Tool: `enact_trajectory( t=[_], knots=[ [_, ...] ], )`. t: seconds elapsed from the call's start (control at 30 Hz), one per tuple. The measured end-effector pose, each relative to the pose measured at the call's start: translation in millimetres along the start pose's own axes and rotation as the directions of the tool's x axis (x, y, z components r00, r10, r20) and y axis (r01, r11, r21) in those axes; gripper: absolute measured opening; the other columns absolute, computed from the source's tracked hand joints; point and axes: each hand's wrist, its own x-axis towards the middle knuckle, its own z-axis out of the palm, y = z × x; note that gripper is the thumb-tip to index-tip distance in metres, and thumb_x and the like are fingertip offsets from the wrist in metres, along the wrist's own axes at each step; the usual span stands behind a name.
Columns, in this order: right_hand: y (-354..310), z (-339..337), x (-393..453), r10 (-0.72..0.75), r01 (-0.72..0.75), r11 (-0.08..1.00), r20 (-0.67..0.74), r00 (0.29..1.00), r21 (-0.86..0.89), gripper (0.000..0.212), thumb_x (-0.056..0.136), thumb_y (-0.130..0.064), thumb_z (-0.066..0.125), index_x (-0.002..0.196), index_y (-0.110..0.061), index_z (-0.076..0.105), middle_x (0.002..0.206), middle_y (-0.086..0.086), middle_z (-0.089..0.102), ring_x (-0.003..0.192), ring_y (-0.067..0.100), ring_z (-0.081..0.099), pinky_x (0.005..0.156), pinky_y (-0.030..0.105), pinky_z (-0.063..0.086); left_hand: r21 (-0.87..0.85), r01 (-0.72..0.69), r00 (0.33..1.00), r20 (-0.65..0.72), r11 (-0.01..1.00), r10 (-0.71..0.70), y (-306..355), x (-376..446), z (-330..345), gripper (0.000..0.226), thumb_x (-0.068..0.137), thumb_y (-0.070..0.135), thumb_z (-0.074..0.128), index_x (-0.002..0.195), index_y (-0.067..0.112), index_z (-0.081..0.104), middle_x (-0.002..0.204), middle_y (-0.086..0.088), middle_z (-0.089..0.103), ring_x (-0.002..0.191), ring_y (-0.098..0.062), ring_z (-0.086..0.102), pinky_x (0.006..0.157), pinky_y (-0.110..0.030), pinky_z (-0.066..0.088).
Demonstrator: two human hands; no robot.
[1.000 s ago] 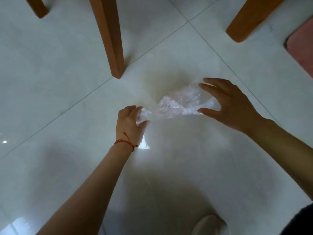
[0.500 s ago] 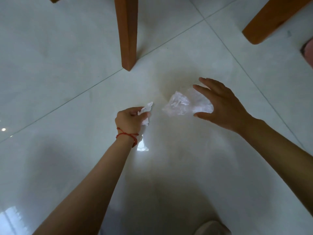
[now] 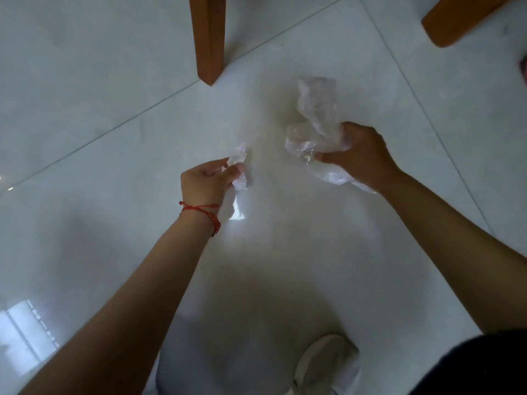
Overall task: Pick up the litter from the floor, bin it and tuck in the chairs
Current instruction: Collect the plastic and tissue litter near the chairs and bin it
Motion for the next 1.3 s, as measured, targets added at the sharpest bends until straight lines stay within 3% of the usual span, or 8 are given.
enact_trajectory(
  t=[0.13,0.27,0.5,0.6,0.87,1.0,1.2,1.3],
  knots=[
    [-17.3,-14.7,-26.0,0.176,-0.188,0.955,0.071,0.982,0.23,0.039,0.068,-0.022,0.08,0.102,-0.013,0.065,0.102,0.008,0.069,0.095,0.02,0.064,0.085,0.031,0.051,0.006,0.013,1.0,0.024,1.0,-0.013,22.8,-30.5,-5.4,0.018,0.071,0.005,0.073,0.089,0.006,0.07,0.062,0.011,0.069,0.071,-0.014,0.066,0.08,-0.034,0.056],
    [-37.7,-33.3,-55.5,0.271,-0.304,0.88,0.14,0.952,0.365,0.03,0.07,-0.02,0.078,0.097,-0.016,0.065,0.085,-0.005,0.066,0.076,0.008,0.062,0.062,0.01,0.049,0.021,0.025,0.999,0.037,0.999,-0.026,49.4,-59.7,-15.8,0.028,0.073,0.006,0.071,0.099,-0.003,0.067,0.086,-0.005,0.069,0.072,-0.01,0.065,0.076,-0.025,0.056],
    [-81.3,-68.2,-119.8,0.352,-0.426,0.746,0.239,0.905,0.512,0.035,0.07,-0.015,0.077,0.103,-0.014,0.066,0.103,0.006,0.07,0.096,0.019,0.066,0.087,0.031,0.052,-0.01,0.057,0.995,0.087,0.998,-0.055,108.2,-112.7,-39.9,0.01,0.074,0.0,0.07,0.084,-0.001,0.069,0.057,0.01,0.07,0.062,-0.005,0.067,0.069,-0.02,0.056],
    [-106.8,-89.0,-149.7,0.374,-0.446,0.729,0.245,0.895,0.518,0.042,0.068,-0.018,0.079,0.108,-0.011,0.066,0.108,0.01,0.069,0.099,0.023,0.066,0.09,0.037,0.052,-0.006,0.046,0.993,0.11,0.999,-0.045,139.1,-144.5,-52.6,0.004,0.075,0.0,0.069,0.072,0.004,0.068,0.057,0.009,0.07,0.066,-0.006,0.068,0.067,-0.018,0.055],
    [-203.3,-159.6,-226.0,0.367,-0.434,0.728,0.233,0.901,0.531,0.034,0.07,-0.02,0.078,0.101,-0.014,0.067,0.095,0.005,0.069,0.086,0.017,0.065,0.079,0.027,0.051,0.008,0.014,0.996,0.091,1.0,-0.014,233.2,-243.4,-85.5,0.026,0.072,0.002,0.072,0.096,-0.006,0.066,0.069,-0.003,0.068,0.062,-0.009,0.065,0.065,-0.02,0.055],
    [-260.5,-197.7,-262.9,0.359,-0.42,0.705,0.223,0.906,0.571,0.033,0.073,-0.02,0.076,0.103,-0.012,0.065,0.082,-0.001,0.065,0.07,0.01,0.061,0.061,0.017,0.046,-0.005,0.011,0.996,0.092,1.0,-0.01,285.7,-293.4,-104.0,0.031,0.072,0.003,0.072,0.101,-0.004,0.065,0.075,-0.006,0.067,0.07,-0.015,0.064,0.071,-0.023,0.057],
    [-329.4,-240.5,-321.1,0.343,-0.372,0.703,0.169,0.924,0.606,0.035,0.072,-0.022,0.077,0.101,-0.007,0.066,0.086,0.004,0.066,0.075,0.015,0.061,0.067,0.023,0.045,-0.038,-0.014,0.998,0.057,0.999,0.016,349.5,-360.8,-134.9,0.025,0.069,0.002,0.074,0.094,0.005,0.069,0.053,0.011,0.067,0.071,-0.02,0.062,0.079,-0.033,0.055],
    [-362.4,-258.9,-349.2,0.331,-0.356,0.707,0.159,0.93,0.611,0.033,0.072,-0.02,0.077,0.1,-0.006,0.065,0.086,0.004,0.066,0.077,0.015,0.061,0.068,0.022,0.047,-0.067,-0.021,0.998,0.05,0.998,0.025,375.5,-394.8,-148.8,0.027,0.07,0.002,0.073,0.097,0.004,0.068,0.067,-0.003,0.068,0.077,-0.025,0.061,0.082,-0.035,0.054]
  ],
)
